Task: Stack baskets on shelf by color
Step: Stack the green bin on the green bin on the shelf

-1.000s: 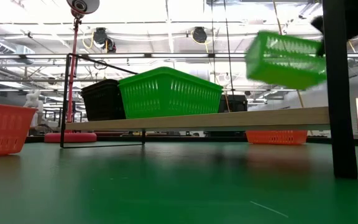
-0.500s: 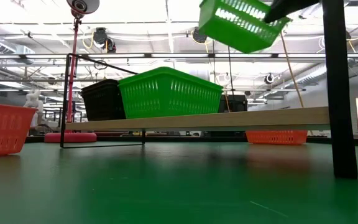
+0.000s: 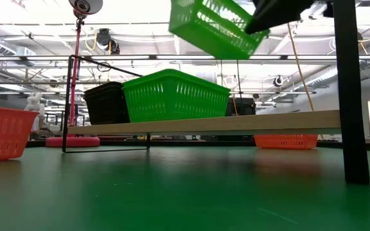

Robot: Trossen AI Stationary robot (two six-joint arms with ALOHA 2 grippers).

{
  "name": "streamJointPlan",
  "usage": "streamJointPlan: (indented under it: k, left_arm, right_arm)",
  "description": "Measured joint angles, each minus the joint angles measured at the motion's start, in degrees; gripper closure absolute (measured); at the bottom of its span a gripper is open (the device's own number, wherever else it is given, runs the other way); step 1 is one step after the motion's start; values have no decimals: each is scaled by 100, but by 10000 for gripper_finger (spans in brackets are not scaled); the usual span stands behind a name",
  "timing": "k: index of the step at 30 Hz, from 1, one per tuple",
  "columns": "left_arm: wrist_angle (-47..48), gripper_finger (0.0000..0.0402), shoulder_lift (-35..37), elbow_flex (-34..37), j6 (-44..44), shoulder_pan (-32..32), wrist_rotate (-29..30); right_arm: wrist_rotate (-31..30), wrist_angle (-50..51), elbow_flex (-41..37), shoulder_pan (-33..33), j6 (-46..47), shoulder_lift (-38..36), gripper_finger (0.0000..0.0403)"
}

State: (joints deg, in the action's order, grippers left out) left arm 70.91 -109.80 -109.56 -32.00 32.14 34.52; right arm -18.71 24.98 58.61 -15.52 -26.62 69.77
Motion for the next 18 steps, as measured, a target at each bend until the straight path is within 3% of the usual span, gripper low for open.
streamJointPlan:
  k: [10,18]
  left_arm:
    - [6,314,0,0,-190,175,2]
    - [4,314,0,0,-228,206,2]
  right_arm:
    - [829,-849,0,256,-916,666,397]
    - [853,-1054,0,389,-1356,1171,397]
